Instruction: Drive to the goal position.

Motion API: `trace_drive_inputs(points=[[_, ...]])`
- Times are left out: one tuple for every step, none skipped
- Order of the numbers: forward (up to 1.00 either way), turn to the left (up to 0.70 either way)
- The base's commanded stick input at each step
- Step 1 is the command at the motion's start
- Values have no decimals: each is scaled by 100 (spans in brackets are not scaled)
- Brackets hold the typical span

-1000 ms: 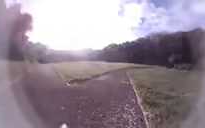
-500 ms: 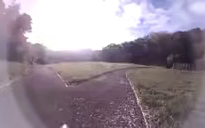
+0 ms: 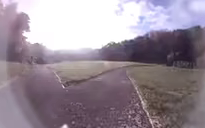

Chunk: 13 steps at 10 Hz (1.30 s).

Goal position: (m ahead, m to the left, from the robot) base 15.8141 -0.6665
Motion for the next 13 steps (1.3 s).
trace_drive_inputs(points=[[70, -14], [70, -14], [70, -14], [70, -14], [70, -14], [70, -14], [70, -14], [70, -14], [70, -14], [70, -14], [70, -14], [70, -14], [70, -14]])
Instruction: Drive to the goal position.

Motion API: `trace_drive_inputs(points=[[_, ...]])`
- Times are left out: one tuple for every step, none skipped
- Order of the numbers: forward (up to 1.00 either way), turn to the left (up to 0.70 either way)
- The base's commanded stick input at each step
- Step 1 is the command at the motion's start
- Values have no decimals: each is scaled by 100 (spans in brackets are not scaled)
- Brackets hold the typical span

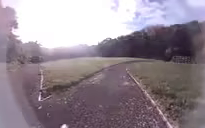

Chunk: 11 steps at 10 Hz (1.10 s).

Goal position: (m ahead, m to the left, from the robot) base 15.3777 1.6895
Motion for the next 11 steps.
trace_drive_inputs(points=[[70, -14], [70, -14], [70, -14], [70, -14], [70, -14], [70, -14], [70, -14], [70, -14], [70, -14], [70, -14], [70, 1]])
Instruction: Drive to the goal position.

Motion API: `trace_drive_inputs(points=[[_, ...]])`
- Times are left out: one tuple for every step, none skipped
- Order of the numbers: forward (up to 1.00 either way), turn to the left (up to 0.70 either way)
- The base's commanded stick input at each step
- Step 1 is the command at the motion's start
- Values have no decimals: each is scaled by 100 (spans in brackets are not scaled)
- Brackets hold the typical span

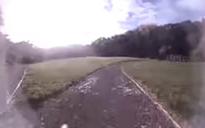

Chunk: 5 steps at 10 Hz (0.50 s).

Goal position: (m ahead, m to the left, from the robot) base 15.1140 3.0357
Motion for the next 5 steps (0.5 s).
trace_drive_inputs(points=[[70, 0], [70, 0], [70, 0], [70, 0], [70, 0]])
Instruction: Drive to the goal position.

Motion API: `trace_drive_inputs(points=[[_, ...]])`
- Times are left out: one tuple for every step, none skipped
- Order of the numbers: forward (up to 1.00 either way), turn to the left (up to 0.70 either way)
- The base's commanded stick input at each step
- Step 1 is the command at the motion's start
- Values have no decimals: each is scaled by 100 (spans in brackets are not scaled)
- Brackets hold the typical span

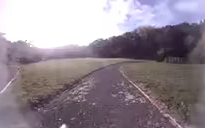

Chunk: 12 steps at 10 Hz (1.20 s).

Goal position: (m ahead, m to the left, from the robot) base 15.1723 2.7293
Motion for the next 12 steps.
trace_drive_inputs(points=[[70, 0], [70, 0], [70, 0], [70, 0], [70, 0], [70, 0], [70, 0], [70, 0], [70, 0], [70, 0], [70, 0], [70, 0]])
